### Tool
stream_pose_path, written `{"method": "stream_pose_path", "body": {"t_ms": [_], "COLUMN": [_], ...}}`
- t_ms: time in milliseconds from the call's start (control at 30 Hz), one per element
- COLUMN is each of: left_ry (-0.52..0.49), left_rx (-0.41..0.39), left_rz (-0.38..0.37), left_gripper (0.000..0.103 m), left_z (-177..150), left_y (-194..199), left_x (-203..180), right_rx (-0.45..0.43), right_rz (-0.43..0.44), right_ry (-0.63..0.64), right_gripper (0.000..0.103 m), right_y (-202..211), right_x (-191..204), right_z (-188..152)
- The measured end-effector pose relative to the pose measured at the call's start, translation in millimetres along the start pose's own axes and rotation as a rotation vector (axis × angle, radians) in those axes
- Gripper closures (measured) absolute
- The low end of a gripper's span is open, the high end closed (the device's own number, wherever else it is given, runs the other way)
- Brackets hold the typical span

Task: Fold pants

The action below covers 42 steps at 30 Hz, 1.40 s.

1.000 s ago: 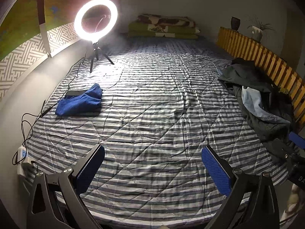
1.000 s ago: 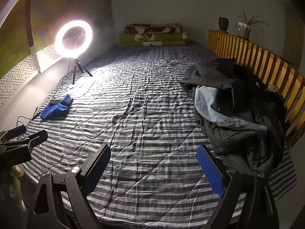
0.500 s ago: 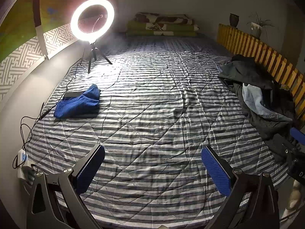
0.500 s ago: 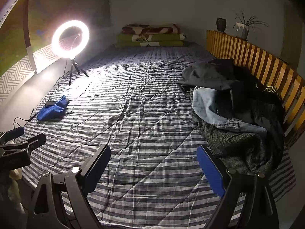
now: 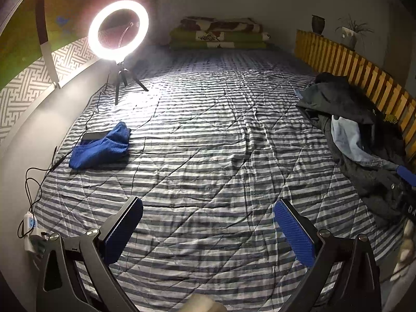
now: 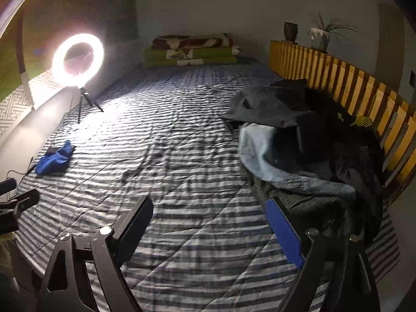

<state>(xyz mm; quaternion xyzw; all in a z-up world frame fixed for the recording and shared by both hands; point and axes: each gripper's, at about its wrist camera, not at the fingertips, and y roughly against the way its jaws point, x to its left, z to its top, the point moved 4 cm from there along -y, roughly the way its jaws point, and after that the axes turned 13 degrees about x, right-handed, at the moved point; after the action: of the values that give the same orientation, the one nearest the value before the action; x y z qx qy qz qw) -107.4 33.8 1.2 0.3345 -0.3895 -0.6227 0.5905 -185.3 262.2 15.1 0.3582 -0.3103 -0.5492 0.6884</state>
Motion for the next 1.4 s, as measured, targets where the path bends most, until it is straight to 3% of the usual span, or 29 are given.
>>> {"method": "stream_pose_path", "body": {"t_ms": [333,767,900,1067,1200,1400], "left_ry": [-0.043,-0.074,-0.073,-0.069,-0.066,-0.061], "left_rx": [0.021,0.032,0.043,0.05,0.049,0.048], "left_rz": [-0.013,-0.029,-0.033,-0.03,-0.026,-0.015], "left_gripper": [0.0,0.002,0.002,0.002,0.002,0.002], "left_z": [6.4,-2.5,-5.4,-5.6,-5.4,-6.7], "left_y": [-14.4,-20.6,-24.3,-27.8,-28.1,-25.0], "left_x": [-18.3,-30.0,-30.2,-29.4,-28.8,-23.7], "right_rx": [0.009,0.072,0.092,0.082,0.065,0.057], "right_rz": [-0.055,-0.141,-0.198,-0.202,-0.163,-0.087], "right_ry": [-0.095,-0.229,-0.269,-0.345,-0.32,-0.217], "right_gripper": [0.026,0.026,0.026,0.026,0.026,0.025], "right_y": [-15.9,-9.3,-9.5,-5.7,-7.8,-32.9], "right_x": [-72.2,-162.8,-199.1,-241.7,-241.3,-203.4], "right_z": [9.9,-14.8,-16.9,-8.7,14.5,65.6]}}
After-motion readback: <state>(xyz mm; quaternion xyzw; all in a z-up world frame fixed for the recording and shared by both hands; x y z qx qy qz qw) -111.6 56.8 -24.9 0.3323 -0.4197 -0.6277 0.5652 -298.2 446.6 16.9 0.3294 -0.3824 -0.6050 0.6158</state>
